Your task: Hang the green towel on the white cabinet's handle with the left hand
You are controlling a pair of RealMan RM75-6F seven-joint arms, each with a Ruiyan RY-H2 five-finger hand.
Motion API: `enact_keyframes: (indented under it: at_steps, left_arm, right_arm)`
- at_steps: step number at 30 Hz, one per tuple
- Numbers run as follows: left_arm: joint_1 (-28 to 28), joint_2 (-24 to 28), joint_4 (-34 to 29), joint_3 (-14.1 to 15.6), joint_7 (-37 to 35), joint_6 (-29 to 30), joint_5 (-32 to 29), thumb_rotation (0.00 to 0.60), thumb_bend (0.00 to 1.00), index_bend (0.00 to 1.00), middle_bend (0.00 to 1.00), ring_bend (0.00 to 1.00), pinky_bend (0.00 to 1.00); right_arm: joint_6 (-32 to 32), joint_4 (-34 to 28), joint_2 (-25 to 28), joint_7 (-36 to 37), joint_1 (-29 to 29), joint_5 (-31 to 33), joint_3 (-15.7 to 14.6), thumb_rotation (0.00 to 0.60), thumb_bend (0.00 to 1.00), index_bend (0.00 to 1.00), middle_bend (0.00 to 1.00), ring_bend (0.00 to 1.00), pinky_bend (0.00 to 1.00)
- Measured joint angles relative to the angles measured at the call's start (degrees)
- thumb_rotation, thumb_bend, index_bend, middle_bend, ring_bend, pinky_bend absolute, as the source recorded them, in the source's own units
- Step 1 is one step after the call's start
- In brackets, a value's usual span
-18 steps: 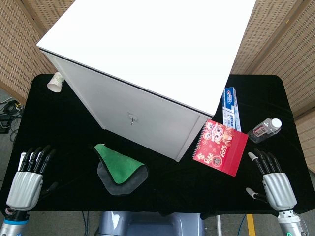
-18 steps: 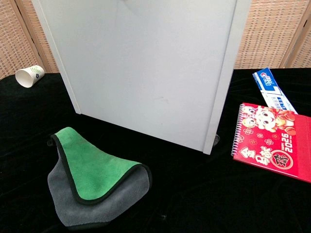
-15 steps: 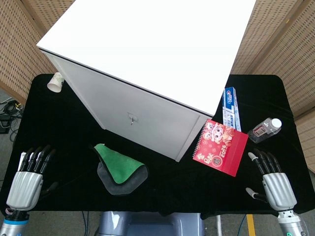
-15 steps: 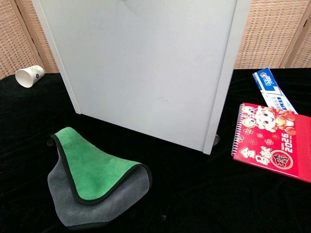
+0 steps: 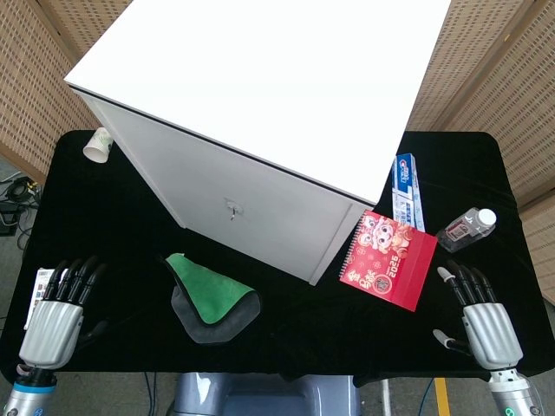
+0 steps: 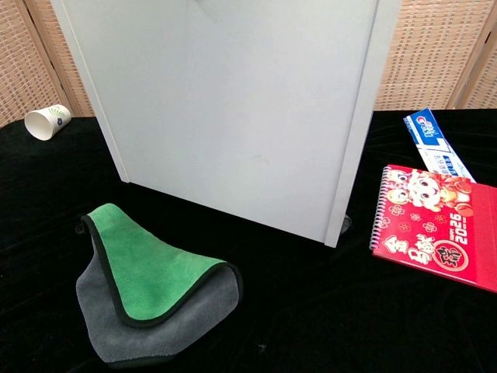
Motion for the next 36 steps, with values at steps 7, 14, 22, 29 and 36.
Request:
enact_keyframes:
  at_steps: [7, 14, 22, 29, 36]
  left_arm:
    - [-2.7, -1.5, 0.5, -1.9, 2.6, -4.6, -2.4, 0.600, 0.03, 0.03, 0.55, 0.56, 0.52]
    - [-9.1, -4.5, 2.3, -5.3, 6.6, -15.9, -9.2, 0.600, 0.05, 0.18, 0.71, 0.69, 0.62]
    - [-16.9, -9.7, 6.0, -8.3, 13.6, -26.0, -16.7, 0.600, 0.09, 0.20, 0.72, 0.70, 0.63]
    - [-21.1, -15.1, 9.7, -9.3, 19.9, -29.6, -22.6, 0.600, 0.09, 0.22, 0.72, 0.70, 0.63]
    - [-23.3, -17.9, 12.6, -8.6, 24.4, -30.7, -27.5, 0.600, 0.18, 0.24, 0.72, 0.70, 0.63]
  right_arm:
    - [0.7, -0.2, 0.4, 0.6, -0.2, -0.6, -0.2, 0.600, 0.15, 0.00, 0.00, 0.00, 0.00]
    - [0.8, -0.3, 0.5, 0.6, -0.3, -0.4, -0.1, 0.600, 0.15, 0.00, 0.00, 0.00, 0.00]
    - [0.5, -0.3, 0.7, 1.3, -0.2, -0.1, 0.0, 0.600, 0.15, 0.00, 0.00, 0.00, 0.00]
    - [0.7, -0.2, 1.1, 2.5, -0.2, 0.3, 0.3, 0.600, 0.15, 0.00, 0.00, 0.00, 0.00]
    - [0.8, 0.0, 1.2, 3.1, -0.2, 0.4, 0.4, 0.600, 0.15, 0.00, 0.00, 0.00, 0.00]
